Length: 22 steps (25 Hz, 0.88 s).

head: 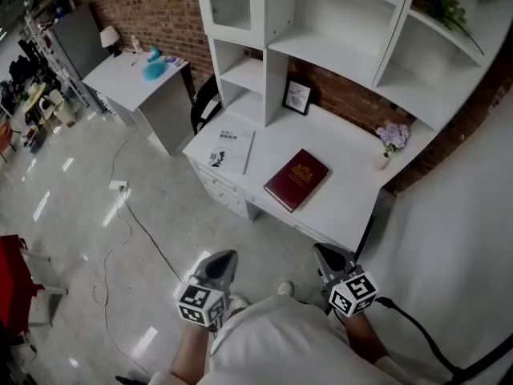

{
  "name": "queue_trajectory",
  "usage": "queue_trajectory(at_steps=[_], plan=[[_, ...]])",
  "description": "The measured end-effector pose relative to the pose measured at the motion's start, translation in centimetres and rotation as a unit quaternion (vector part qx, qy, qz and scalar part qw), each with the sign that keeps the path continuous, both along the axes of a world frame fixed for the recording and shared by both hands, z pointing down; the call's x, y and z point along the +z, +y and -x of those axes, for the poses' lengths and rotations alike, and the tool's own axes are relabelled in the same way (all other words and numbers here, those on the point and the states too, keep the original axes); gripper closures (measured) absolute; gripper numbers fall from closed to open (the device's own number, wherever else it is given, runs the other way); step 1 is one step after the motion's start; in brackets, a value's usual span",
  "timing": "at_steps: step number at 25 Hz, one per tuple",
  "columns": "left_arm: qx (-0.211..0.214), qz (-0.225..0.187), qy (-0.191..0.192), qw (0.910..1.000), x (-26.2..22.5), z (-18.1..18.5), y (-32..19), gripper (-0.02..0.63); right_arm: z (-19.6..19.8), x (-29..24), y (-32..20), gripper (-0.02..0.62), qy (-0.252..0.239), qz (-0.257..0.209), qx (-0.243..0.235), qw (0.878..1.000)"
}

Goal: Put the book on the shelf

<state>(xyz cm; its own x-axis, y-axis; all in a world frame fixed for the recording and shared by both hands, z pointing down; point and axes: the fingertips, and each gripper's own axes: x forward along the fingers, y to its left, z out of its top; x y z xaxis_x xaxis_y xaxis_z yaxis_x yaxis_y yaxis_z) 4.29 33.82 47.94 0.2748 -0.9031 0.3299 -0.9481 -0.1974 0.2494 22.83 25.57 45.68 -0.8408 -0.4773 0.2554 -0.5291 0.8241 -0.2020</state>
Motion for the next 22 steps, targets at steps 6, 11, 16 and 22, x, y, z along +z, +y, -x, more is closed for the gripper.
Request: queue_trajectory(at_steps=[6, 11, 16, 22], plan=[[-0.004, 0.007, 0.000, 1.0000, 0.5, -0.5, -0.4, 0.600, -0.4, 0.2, -0.7, 0.594, 0.001, 0.000, -0.004, 1.000], [-0.007, 0.013, 0.000, 0.9999, 0.8, -1.3, -1.0, 0.598, -1.3, 0.6, -1.6, 0.595, 0.001, 0.005, -0.007, 1.000], [-0.002, 0.022, -0.002, 0.9998, 1.4, -2.8, -2.2, 0.600, -2.8, 1.1, -2.8, 0.594, 0.000, 0.014, -0.006, 1.000], [0.000, 0.032, -0.008, 0.9995, 2.2, -4.4, -3.6, 0.600, -5.6, 1.8, -4.5, 0.594, 0.004, 0.014, -0.004, 1.000]])
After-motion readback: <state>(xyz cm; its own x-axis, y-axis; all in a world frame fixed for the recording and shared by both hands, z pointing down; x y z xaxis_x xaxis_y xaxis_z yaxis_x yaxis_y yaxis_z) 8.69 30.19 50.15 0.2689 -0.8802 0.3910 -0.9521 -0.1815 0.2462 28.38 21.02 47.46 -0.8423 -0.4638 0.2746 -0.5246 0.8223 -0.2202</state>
